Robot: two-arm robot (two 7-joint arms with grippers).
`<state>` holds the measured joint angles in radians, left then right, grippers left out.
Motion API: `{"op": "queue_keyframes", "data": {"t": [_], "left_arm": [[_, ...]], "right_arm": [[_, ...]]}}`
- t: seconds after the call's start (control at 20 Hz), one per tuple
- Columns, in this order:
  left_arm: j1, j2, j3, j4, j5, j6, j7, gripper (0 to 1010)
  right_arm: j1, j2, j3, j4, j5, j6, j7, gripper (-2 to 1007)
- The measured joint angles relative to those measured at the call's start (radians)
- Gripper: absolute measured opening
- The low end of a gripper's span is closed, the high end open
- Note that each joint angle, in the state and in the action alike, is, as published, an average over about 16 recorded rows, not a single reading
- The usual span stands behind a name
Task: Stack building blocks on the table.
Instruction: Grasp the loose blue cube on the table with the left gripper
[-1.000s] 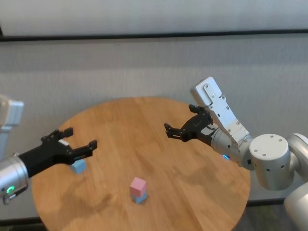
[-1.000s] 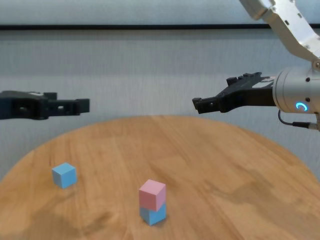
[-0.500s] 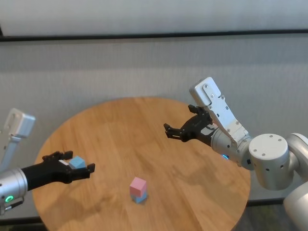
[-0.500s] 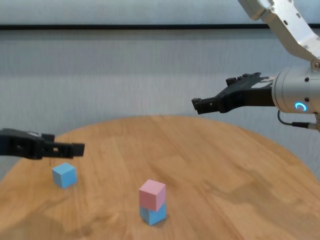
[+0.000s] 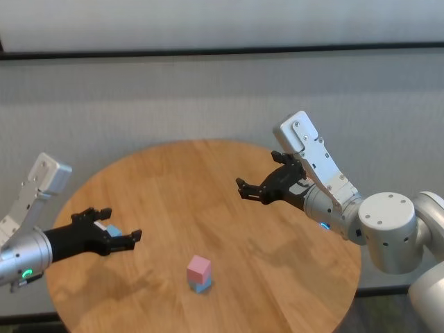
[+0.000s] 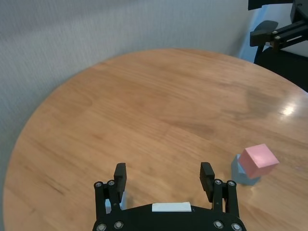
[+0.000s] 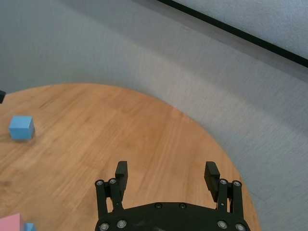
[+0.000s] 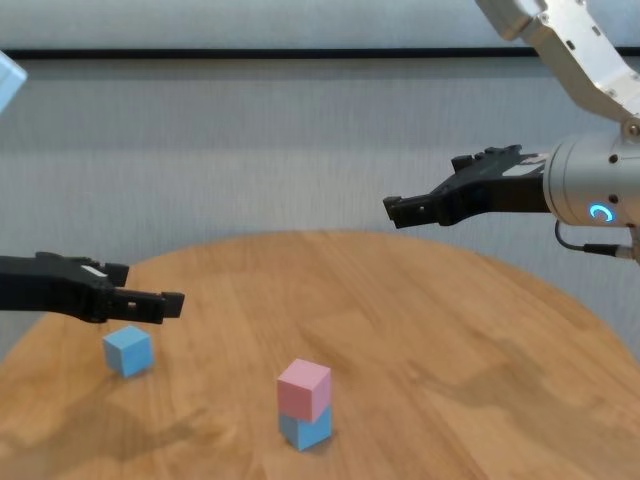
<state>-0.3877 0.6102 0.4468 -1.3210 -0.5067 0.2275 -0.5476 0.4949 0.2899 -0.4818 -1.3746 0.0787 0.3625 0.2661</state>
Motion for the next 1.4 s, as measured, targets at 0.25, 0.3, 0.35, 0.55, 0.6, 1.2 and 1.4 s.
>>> {"op": "queue_keyframes", "data": {"t": [0.25,0.3,0.35,0.55,0.6,1.2,1.4], "left_arm": [[-0.04,-0.02,0.02,0.067,0.04,-0.022,-0.014,1003],[-0.046,-0.023,0.022,0.079,0.046,-0.022,-0.015,1003],[-0.051,-0.027,0.024,0.089,0.051,-0.021,-0.017,1003],[-0.066,-0.039,0.026,0.126,0.065,-0.011,-0.019,1003],[-0.068,-0.041,0.026,0.134,0.067,-0.008,-0.02,1003],[-0.097,-0.079,0.026,0.224,0.096,-0.022,-0.039,1003],[-0.107,-0.092,0.023,0.253,0.103,-0.036,-0.045,1003]], "right_arm": [[0.0,0.0,0.0,0.0,0.0,0.001,0.0,1005],[0.0,0.0,0.0,0.0,0.0,0.001,0.0,1005],[0.0,0.0,-0.001,0.0,0.0,0.001,0.0,1005],[0.001,0.0,-0.001,-0.001,0.0,0.001,0.0,1005],[0.001,0.0,-0.001,-0.001,0.0,0.001,0.0,1005],[0.001,0.0,-0.001,-0.001,0.0,0.002,0.0,1005],[0.001,0.0,-0.001,-0.001,0.0,0.002,0.0,1005]]}}
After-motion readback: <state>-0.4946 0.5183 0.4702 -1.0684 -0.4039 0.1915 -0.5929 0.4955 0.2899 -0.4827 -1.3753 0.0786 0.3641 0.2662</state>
